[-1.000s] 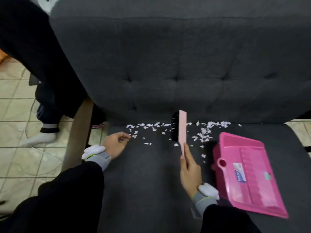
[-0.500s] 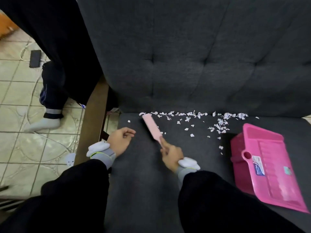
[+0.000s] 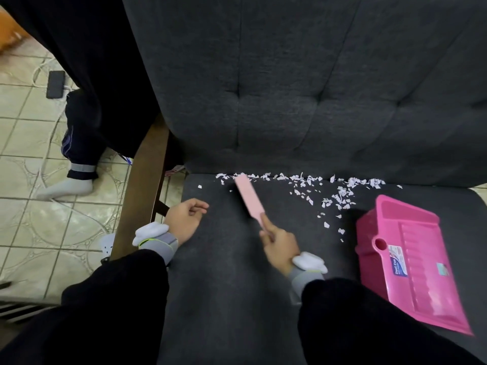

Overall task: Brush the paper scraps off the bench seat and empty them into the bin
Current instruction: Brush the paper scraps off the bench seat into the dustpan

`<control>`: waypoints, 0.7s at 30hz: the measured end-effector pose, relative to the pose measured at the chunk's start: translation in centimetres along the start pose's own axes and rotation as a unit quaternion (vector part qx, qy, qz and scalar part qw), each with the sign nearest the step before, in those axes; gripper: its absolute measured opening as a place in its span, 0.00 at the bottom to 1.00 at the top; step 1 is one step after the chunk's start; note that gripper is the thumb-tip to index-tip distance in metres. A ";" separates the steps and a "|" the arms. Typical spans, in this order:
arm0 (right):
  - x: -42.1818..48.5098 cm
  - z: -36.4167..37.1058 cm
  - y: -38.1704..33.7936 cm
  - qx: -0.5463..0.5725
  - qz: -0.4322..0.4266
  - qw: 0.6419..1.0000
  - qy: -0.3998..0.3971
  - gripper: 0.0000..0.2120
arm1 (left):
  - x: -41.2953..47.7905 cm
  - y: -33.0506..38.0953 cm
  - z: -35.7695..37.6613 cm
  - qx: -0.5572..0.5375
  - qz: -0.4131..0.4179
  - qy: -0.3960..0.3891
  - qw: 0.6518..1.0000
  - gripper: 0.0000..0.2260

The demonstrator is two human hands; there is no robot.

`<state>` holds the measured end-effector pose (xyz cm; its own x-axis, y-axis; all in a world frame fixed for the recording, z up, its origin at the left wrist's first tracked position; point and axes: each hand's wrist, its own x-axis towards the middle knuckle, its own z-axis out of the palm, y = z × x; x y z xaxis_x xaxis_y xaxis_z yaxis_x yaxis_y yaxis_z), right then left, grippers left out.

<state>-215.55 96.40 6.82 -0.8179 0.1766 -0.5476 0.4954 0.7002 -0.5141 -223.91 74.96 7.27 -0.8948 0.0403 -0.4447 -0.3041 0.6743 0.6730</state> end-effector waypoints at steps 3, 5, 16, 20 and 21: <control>0.7 2.2 -3.3 -0.029 -0.041 0.998 -0.049 0.21 | -0.1 -0.3 -0.1 -0.005 -0.003 0.012 1.000 0.10; 1.0 2.6 -4.3 -0.040 -0.040 0.996 -0.063 0.21 | -0.2 -0.5 -0.1 -0.007 -0.005 0.015 1.000 0.11; -1.5 -2.7 3.4 0.009 0.120 0.990 0.077 0.21 | -0.8 -0.7 -0.6 -0.013 -0.008 -0.003 1.000 0.11; -0.9 -1.6 1.0 -0.001 0.038 0.999 0.026 0.22 | -0.8 -0.5 -1.4 -0.013 0.000 0.008 1.000 0.11; -0.3 -0.9 -0.3 -0.011 0.017 1.000 0.012 0.21 | -0.9 -0.5 -1.5 -0.012 0.004 0.011 1.000 0.11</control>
<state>-215.70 96.74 7.73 -0.8072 0.2168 -0.5490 0.5172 0.7080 -0.4809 -223.49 73.48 8.22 -0.9041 0.0303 -0.4263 -0.3038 0.6561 0.6908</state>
